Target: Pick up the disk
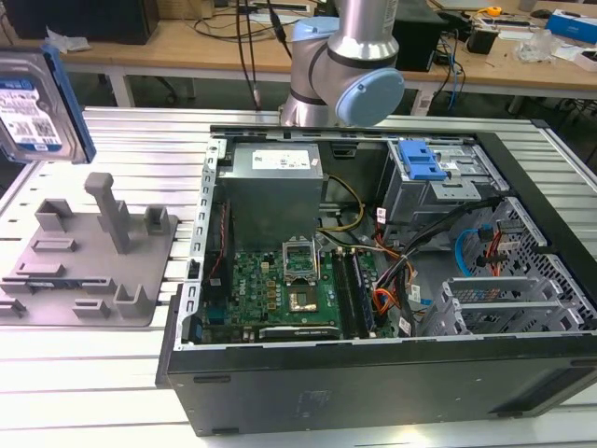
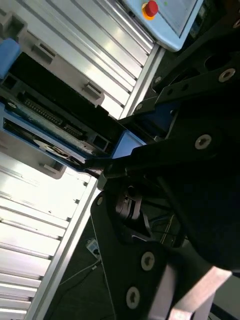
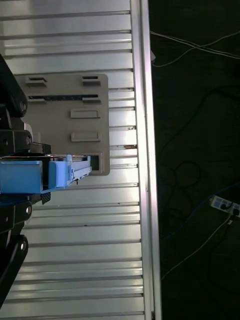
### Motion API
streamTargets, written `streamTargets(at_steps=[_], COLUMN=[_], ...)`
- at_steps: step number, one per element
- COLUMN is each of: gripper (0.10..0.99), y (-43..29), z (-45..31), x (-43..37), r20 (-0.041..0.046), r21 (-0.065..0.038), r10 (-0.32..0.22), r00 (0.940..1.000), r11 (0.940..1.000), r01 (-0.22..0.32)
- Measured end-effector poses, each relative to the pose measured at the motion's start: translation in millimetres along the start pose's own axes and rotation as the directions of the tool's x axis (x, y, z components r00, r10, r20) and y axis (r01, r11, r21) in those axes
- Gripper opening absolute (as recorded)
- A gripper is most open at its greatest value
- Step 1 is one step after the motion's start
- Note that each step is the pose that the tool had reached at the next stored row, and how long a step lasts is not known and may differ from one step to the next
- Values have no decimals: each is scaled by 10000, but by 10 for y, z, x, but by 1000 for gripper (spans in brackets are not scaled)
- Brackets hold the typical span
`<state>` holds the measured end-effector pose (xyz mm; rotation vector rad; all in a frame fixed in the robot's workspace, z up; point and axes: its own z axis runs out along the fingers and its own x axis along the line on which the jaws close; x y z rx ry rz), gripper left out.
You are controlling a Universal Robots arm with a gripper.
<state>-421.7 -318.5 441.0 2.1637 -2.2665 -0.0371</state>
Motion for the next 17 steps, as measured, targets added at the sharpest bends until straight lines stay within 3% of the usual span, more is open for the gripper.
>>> streamTargets(at_steps=[3, 5, 6, 17], gripper=[369, 369, 369, 369], y=[1, 2, 2, 2], z=[-150, -364, -417, -424], x=[1, 3, 2, 4], r20=[21, 54, 68, 95], r21=[-1, -3, -5, -4], r10=[-1, -2, -1, -2], r00=[10000, 10000, 10000, 10000], r11=[10000, 10000, 10000, 10000], r01=[1, 2, 2, 2])
